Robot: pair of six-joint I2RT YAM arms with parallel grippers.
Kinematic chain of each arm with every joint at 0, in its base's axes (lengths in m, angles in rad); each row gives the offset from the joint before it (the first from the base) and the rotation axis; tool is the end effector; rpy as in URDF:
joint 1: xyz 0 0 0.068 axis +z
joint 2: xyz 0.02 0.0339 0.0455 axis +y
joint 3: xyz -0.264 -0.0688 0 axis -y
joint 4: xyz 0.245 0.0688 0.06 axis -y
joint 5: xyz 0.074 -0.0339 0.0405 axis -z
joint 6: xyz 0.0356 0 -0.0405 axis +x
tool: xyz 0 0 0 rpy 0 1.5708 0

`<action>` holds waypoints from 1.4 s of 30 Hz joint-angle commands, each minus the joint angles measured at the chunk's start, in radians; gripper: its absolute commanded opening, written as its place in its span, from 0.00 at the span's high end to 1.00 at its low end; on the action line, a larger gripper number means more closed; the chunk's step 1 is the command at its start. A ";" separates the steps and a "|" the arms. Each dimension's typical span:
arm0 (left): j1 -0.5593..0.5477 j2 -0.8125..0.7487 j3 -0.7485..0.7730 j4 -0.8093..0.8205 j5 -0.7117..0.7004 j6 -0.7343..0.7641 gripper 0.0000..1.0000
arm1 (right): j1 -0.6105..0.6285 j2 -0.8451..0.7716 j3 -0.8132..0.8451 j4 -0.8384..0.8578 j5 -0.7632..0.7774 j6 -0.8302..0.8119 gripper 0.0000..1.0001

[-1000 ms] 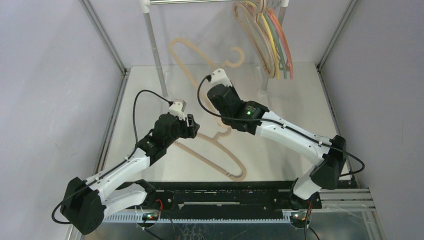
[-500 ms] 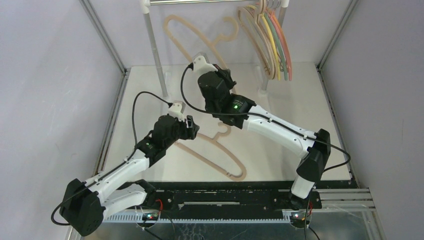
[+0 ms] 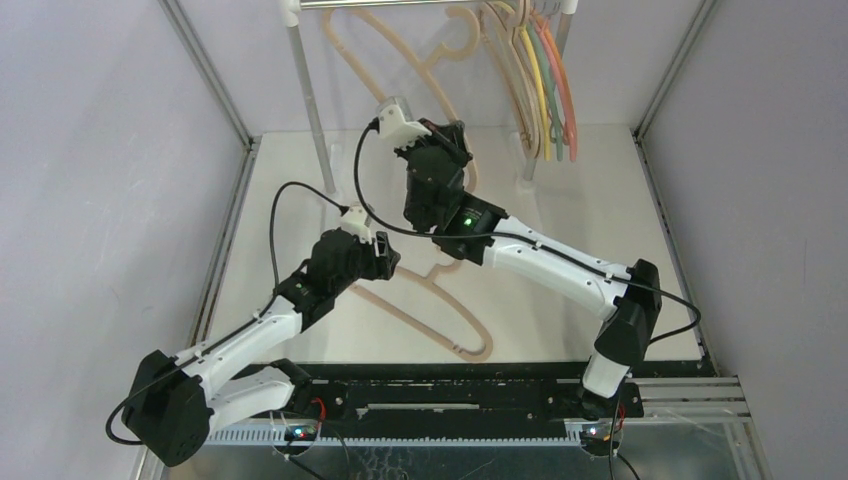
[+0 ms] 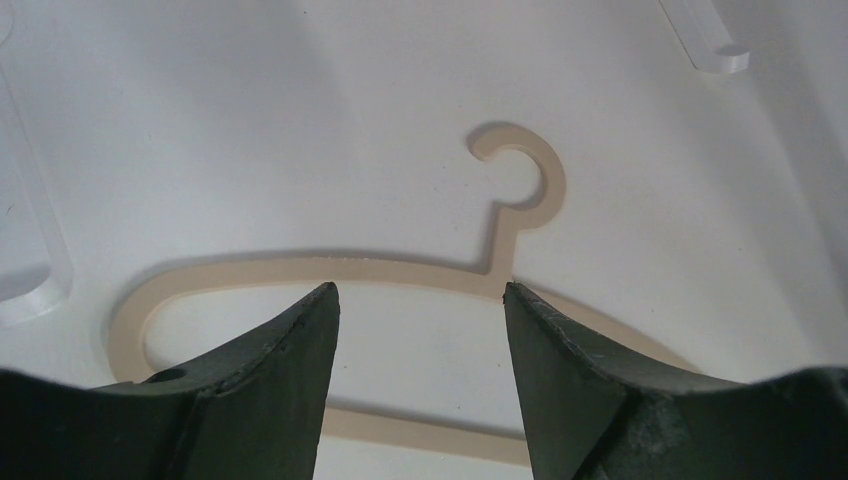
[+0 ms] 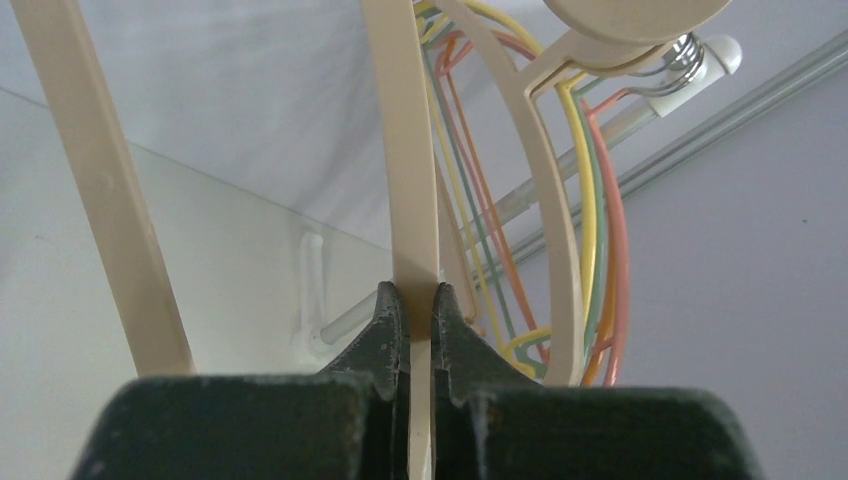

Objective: Organize the hangers

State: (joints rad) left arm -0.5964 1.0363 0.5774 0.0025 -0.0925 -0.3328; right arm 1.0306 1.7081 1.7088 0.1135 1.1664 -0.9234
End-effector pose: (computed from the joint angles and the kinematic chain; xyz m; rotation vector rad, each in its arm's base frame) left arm 0.1921 -0.1265 0.2377 0.2118 2.0495 -0.4897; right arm 0.2279 0.3164 0.4452 -0.5254 1.4850 -0.7582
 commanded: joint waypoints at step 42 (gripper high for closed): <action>-0.006 0.056 0.021 0.021 -0.029 0.015 0.33 | -0.092 -0.160 -0.201 0.047 -0.050 0.189 0.04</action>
State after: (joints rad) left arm -0.5968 1.0790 0.5774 -0.0021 -0.1020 -0.3321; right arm 0.8722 1.7153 1.5684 0.1787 1.0763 -0.8631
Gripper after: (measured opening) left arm 0.665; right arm 0.955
